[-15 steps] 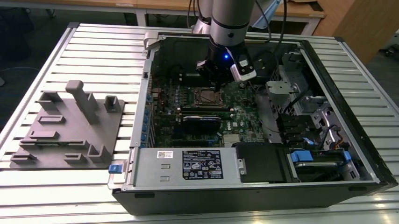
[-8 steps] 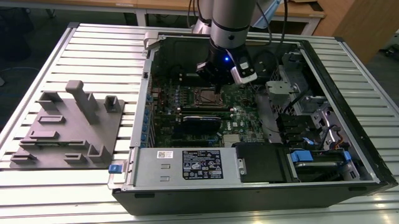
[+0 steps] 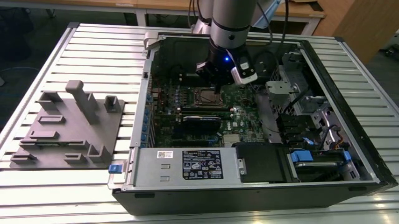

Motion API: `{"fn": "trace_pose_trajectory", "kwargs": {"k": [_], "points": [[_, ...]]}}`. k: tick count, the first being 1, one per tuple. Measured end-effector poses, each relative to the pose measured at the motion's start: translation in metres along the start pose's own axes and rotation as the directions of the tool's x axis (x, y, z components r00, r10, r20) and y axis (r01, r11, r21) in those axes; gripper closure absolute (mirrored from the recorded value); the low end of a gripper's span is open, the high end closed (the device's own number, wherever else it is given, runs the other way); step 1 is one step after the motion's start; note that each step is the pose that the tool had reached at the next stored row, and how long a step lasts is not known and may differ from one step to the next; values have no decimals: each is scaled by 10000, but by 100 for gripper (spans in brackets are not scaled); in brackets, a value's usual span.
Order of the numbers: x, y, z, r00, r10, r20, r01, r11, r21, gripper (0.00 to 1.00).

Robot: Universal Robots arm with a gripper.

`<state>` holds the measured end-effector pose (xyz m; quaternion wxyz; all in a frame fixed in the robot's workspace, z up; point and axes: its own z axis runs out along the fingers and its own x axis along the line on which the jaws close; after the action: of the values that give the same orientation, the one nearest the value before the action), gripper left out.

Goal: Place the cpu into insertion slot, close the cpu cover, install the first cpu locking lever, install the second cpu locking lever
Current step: 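Install the second cpu locking lever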

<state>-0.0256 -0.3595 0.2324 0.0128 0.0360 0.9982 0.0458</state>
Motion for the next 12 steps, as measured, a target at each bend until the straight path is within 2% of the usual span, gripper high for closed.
{"fn": "trace_pose_trajectory", "kwargs": {"k": [3, 6, 8, 12], "points": [[29, -2, -20, 10000, 0, 1, 0, 10000, -4, 89], [106, -27, -25, 10000, 0, 2, 0, 10000, -6, 89], [138, -57, -29, 10000, 1, 2, -1, 10000, -12, 89], [140, -143, -37, 10000, 0, 1, 0, 10000, -16, 89]]}}
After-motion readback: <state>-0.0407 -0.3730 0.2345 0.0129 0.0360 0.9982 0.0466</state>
